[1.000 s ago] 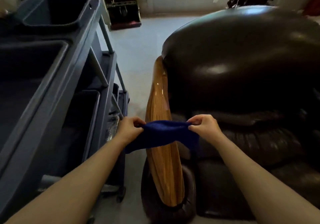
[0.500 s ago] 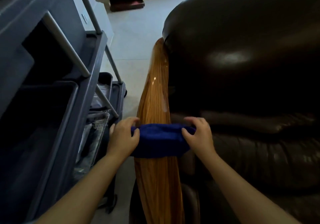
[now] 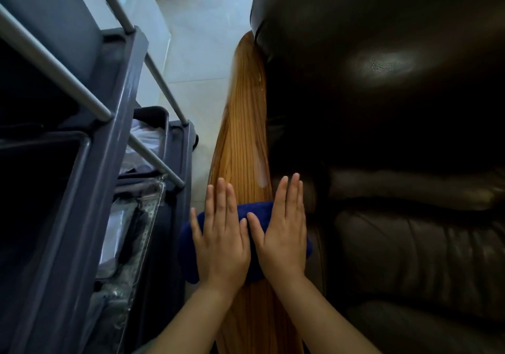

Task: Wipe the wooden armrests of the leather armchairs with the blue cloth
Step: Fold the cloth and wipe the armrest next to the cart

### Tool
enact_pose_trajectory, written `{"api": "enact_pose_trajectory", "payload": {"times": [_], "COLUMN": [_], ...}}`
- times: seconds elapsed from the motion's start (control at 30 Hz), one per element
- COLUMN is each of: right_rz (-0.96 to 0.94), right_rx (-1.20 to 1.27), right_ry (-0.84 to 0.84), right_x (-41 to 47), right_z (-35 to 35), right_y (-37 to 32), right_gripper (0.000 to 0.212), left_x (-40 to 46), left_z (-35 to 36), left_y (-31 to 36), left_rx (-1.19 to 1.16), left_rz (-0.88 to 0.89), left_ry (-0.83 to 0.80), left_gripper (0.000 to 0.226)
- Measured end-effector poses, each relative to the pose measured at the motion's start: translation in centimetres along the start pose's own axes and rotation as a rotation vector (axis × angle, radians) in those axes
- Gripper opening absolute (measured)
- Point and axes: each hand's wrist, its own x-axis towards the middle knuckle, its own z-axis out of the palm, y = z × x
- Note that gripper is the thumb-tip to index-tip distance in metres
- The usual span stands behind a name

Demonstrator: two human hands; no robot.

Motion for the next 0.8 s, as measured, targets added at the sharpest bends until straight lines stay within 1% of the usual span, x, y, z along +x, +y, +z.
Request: {"api": "enact_pose_trajectory", "payload": {"times": [0.13, 0.23, 0.33, 0.4, 0.43, 0.5, 0.57, 0.67, 0.8], "right_rz": [-0.026, -0.024, -0.002, -0.012, -0.046, -0.15, -0.195, -0.191, -0.21], "right_rx": [-0.04, -0.066, -0.069, -0.055, -0.034, 0.02, 0.037, -0.037, -0.065], "right_ry": [0.044, 0.084, 0.074, 0.092, 0.085, -0.012, -0.127, -0.186, -0.212], "right_x": [1.7, 5.2, 8.8, 8.4, 7.4, 4.9, 3.8, 4.8, 6.7], "right_z": [0.2, 0.4, -0.1, -0.6, -0.8, -0.9, -0.5, -0.3, -0.3], "right_y": [-0.3, -1.2, -2.2, -2.1, -1.9, -1.2, -0.6, -0.4, -0.9], "right_gripper": [0.076, 0.076, 0.073, 0.067, 0.064, 0.059, 0.056, 0.057, 0.059], "left_x": [1.2, 4.5, 8.2, 8.3, 7.5, 5.1, 3.6, 4.2, 5.9], "left_z": [-0.1, -0.2, -0.9, -1.6, -1.7, -1.8, -1.3, -1.4, -1.7], "left_y": [-0.1, -0.3, 0.0, -0.3, -0.8, -1.9, -2.7, -2.8, -2.5], "left_rx": [-0.011, -0.041, -0.12, -0.187, -0.223, -0.265, -0.226, -0.189, -0.14], "left_rz": [0.0, 0.002, 0.002, 0.012, 0.04, 0.156, 0.251, 0.227, 0.228], "left_ry": [0.001, 0.011, 0.058, 0.108, 0.117, 0.055, -0.073, -0.187, -0.183], "left_gripper": [0.058, 0.058, 0.06, 0.062, 0.063, 0.062, 0.059, 0.056, 0.057]}}
